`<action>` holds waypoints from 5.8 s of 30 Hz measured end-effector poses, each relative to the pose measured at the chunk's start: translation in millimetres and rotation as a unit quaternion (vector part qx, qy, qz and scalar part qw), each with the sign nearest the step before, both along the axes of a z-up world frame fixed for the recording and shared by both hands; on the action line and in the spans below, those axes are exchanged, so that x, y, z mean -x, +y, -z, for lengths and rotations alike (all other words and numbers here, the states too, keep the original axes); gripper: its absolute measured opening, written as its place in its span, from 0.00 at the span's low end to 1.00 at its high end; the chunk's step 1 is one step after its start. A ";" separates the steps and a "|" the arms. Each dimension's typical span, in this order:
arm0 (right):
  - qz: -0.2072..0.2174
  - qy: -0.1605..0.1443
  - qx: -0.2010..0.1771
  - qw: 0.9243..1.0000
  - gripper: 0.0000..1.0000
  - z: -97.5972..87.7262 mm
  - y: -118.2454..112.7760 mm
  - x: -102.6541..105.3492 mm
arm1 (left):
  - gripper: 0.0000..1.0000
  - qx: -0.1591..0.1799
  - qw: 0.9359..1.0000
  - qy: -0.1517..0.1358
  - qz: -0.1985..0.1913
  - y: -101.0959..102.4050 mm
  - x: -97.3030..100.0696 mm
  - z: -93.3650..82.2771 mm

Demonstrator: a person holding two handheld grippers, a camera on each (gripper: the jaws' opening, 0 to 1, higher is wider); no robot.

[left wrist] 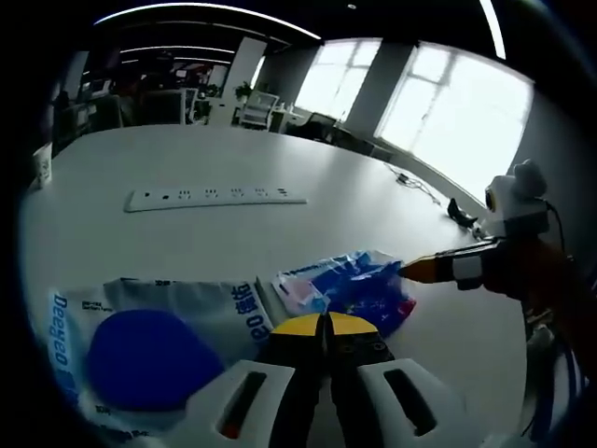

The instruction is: Arrange the tabletop items into an orderly group along one side of the table until the central work area is clear of visible clutter.

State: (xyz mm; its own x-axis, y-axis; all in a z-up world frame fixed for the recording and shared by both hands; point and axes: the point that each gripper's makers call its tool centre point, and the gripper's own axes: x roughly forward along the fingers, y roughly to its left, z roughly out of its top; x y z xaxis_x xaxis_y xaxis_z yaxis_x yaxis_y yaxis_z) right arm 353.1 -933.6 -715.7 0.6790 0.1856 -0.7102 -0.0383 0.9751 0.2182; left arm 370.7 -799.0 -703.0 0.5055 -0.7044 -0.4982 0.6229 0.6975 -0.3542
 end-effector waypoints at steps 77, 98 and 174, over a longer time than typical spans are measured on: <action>-0.235 -0.037 -0.039 0.971 0.90 -83.4 163.5 93.9 | 1.00 -0.014 0.993 -0.114 -0.026 138.5 70.8 -116.8; -0.331 -0.044 -0.069 0.940 0.70 -68.4 225.2 119.0 | 0.97 -0.072 0.987 -0.128 -0.059 209.2 93.7 -110.2; -0.373 -0.014 0.058 0.926 0.08 27.5 246.5 68.0 | 0.87 -0.084 0.986 -0.110 -0.098 285.4 128.4 -108.7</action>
State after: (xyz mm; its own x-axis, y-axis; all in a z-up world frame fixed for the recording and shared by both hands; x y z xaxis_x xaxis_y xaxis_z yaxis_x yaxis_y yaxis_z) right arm 285.0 -687.1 -743.2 0.4103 0.5348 -0.7387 -0.7151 0.6913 0.1033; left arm 242.2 -513.6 -594.3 0.7321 -0.4992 -0.4634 0.5191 0.8494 -0.0949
